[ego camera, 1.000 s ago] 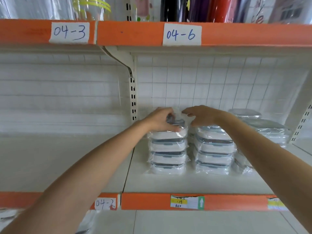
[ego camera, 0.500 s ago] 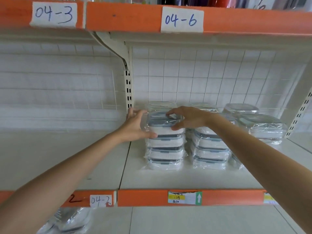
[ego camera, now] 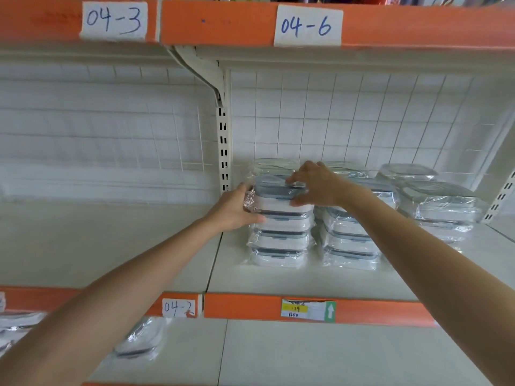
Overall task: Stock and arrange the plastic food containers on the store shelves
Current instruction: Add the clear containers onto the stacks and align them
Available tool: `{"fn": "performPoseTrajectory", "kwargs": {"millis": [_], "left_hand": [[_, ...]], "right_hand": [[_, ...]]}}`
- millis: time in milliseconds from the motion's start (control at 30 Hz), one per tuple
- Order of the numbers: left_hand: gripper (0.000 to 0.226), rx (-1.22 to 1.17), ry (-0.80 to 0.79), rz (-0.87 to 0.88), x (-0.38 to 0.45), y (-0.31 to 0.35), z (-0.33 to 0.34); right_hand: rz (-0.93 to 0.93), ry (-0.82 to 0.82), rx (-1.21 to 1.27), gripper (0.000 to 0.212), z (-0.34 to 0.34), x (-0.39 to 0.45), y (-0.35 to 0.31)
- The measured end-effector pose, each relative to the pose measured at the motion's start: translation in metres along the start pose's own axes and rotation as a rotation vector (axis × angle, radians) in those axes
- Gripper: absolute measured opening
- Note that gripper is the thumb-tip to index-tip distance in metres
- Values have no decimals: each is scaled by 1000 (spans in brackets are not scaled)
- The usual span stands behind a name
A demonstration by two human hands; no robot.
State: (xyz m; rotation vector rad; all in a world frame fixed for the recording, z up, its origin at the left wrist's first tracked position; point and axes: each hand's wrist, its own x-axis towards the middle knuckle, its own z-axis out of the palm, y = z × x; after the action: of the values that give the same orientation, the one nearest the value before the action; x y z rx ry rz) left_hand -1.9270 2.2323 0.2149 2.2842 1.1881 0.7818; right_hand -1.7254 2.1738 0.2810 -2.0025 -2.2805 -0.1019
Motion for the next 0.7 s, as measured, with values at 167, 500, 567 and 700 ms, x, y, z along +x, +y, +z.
{"fn": "performPoseTrajectory", "kwargs": {"millis": [167,500,567,700], "left_hand": [[69,104,38,-17,-8,10,-1],[57,418,37,42,-27,36,-10],[53,472,-17,41,-31,35,-14],[54,571,-92,80,-42,24,-22]], "right_hand": [[-19,78,-128,60,3,-12,-9],[23,217,-339,70,30,-24,-25],[34,190,-292,77,25,-29,-25],[39,170,-286,79,13,-39,-37]]}}
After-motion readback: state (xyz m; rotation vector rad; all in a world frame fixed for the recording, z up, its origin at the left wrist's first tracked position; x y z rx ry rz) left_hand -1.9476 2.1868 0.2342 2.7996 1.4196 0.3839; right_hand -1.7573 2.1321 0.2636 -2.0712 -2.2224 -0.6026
